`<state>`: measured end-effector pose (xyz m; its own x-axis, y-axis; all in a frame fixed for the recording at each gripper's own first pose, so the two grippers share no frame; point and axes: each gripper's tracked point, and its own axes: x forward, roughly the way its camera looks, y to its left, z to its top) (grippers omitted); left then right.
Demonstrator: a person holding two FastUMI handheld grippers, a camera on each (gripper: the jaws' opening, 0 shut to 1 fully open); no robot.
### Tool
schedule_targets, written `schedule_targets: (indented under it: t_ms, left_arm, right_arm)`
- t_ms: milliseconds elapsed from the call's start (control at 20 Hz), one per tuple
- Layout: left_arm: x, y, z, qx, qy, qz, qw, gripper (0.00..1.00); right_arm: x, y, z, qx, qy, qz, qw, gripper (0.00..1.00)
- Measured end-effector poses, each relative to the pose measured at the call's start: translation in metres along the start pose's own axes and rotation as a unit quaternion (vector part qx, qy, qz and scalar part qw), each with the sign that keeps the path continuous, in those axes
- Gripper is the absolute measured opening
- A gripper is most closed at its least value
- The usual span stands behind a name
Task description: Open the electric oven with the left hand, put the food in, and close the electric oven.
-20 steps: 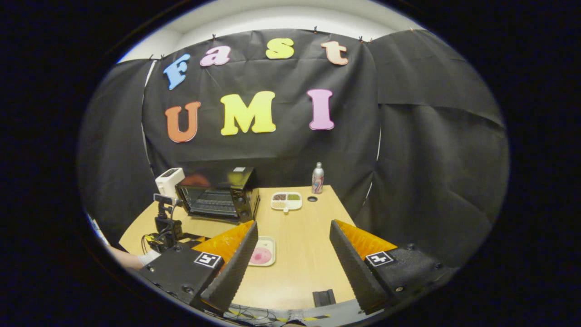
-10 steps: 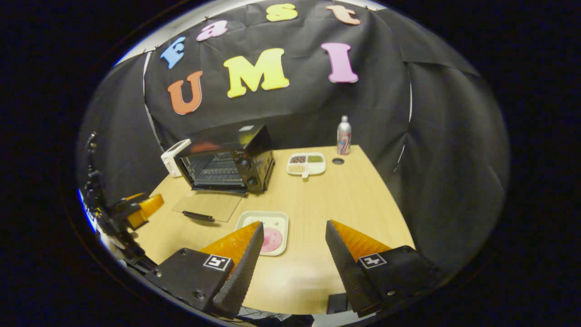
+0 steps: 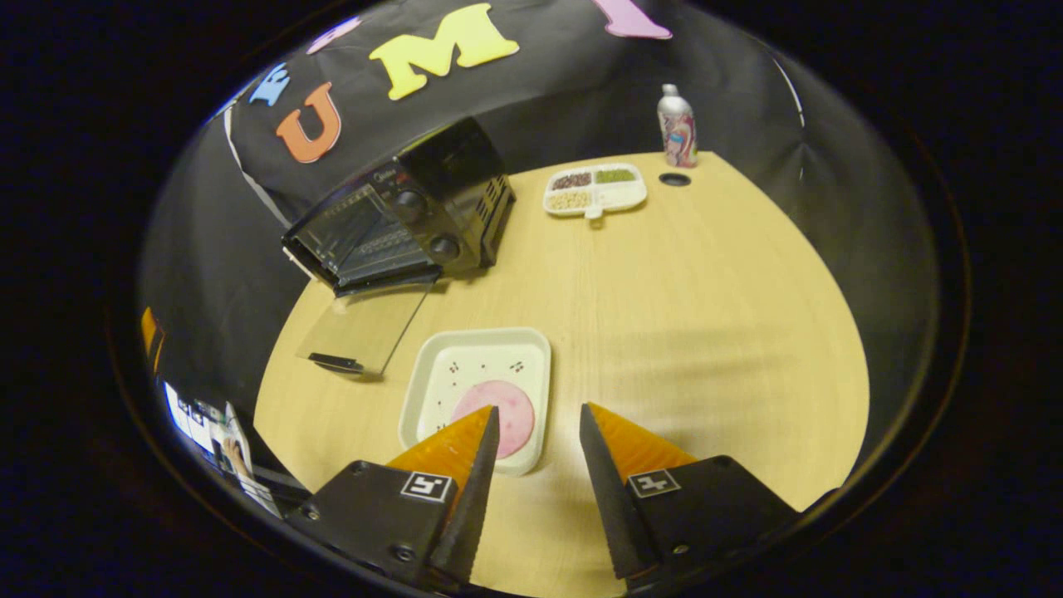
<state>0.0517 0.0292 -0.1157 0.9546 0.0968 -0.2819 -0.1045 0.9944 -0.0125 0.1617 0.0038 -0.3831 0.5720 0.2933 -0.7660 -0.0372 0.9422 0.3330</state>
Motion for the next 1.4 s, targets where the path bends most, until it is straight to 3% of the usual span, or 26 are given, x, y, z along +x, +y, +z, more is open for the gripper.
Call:
schedule_targets:
  t_ms: [250,400,550,600,700,950,1100,1400]
  left_arm:
    - [-0.013,0.002,-0.002,-0.005,0.019,0.044,0.999,0.96]
    - [-0.019,0.01,0.0,-0.024,0.023,0.08,0.996,0.96]
    - [-0.023,0.01,-0.003,-0.032,0.026,0.092,0.995,0.96]
    - [-0.023,0.009,-0.004,-0.033,0.027,0.094,0.995,0.96]
    - [-0.021,0.006,-0.005,-0.034,0.028,0.096,0.994,0.97]
    - [-0.009,-0.006,-0.015,-0.034,0.028,0.096,0.994,0.97]
    - [-0.004,-0.016,-0.025,-0.049,0.034,0.089,0.994,0.97]
    - [0.001,-0.022,-0.021,-0.063,0.025,0.086,0.994,0.96]
  right_arm:
    - [0.037,-0.009,-0.004,-0.014,0.063,0.003,0.998,0.45]
    - [0.041,-0.006,-0.018,-0.017,0.105,0.003,0.994,0.29]
    - [0.042,-0.01,-0.015,-0.002,0.117,-0.007,0.993,0.22]
    - [0.041,-0.009,-0.015,0.009,0.123,-0.005,0.992,0.25]
    - [0.043,-0.01,-0.015,0.032,0.145,0.004,0.989,0.14]
    - [0.049,-0.015,-0.012,0.077,0.164,0.014,0.983,0.09]
    - [0.046,-0.012,-0.013,0.06,0.169,0.023,0.983,0.04]
    - [0.039,-0.011,-0.01,0.114,0.15,0.1,0.977,0.04]
